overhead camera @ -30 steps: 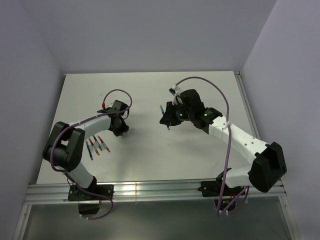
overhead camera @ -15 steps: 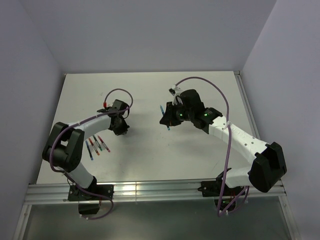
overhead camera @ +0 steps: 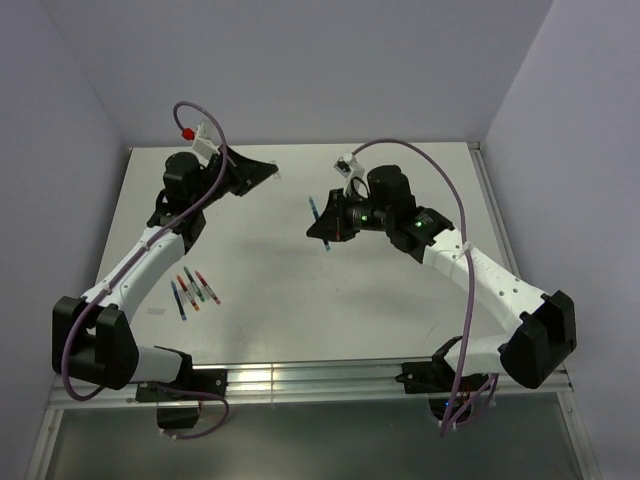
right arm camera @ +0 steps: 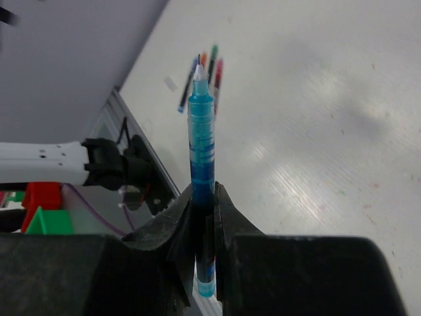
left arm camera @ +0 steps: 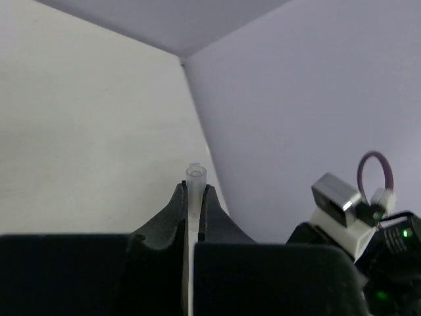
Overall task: Insert the pens into the pen caps
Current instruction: Insert the pen cap onto the pen.
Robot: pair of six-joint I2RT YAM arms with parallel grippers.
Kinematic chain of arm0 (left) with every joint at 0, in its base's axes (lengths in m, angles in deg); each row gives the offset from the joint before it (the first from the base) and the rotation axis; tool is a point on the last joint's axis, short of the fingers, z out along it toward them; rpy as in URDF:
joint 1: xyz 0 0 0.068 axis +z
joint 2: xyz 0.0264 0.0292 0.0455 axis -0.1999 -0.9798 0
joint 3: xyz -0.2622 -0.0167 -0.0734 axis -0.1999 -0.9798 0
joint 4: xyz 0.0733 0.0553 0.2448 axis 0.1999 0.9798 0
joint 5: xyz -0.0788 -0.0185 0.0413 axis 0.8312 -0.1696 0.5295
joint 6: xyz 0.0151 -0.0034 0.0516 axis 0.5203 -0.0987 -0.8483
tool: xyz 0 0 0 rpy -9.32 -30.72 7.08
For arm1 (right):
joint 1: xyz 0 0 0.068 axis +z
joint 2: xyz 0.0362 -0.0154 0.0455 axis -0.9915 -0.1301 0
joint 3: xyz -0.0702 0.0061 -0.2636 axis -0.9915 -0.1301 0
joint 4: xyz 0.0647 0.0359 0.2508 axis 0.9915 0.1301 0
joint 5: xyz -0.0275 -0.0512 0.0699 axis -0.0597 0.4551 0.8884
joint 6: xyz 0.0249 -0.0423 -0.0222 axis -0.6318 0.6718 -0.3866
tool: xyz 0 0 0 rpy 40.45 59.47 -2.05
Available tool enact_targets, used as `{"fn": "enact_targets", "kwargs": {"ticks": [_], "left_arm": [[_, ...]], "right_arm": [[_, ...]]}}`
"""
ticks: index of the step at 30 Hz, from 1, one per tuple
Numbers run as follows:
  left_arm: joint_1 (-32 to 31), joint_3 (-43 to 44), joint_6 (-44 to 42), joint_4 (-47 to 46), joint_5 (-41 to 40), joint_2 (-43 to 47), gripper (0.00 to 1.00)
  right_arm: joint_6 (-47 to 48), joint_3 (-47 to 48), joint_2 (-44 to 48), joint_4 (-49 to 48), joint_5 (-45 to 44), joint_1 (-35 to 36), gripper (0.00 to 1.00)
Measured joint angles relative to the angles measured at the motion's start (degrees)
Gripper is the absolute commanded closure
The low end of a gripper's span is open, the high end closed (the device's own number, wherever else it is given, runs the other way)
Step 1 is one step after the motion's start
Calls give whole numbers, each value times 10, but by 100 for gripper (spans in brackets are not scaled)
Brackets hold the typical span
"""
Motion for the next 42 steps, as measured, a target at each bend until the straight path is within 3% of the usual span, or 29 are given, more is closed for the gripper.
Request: {"fn": "enact_targets", "kwargs": {"ticks": [8,17,42], "left_arm": [[18,-104,123,-274,131,-14,100],[21,-139,177,-410,165,-5,100],[23,-140,196,-445,169,-4,100]], "right_arm": [[-18,122,-34,-36,17,14,100],[-22,120,-57,-45,23,19,100],[-19,120,-85,-35,22,51,100]]}}
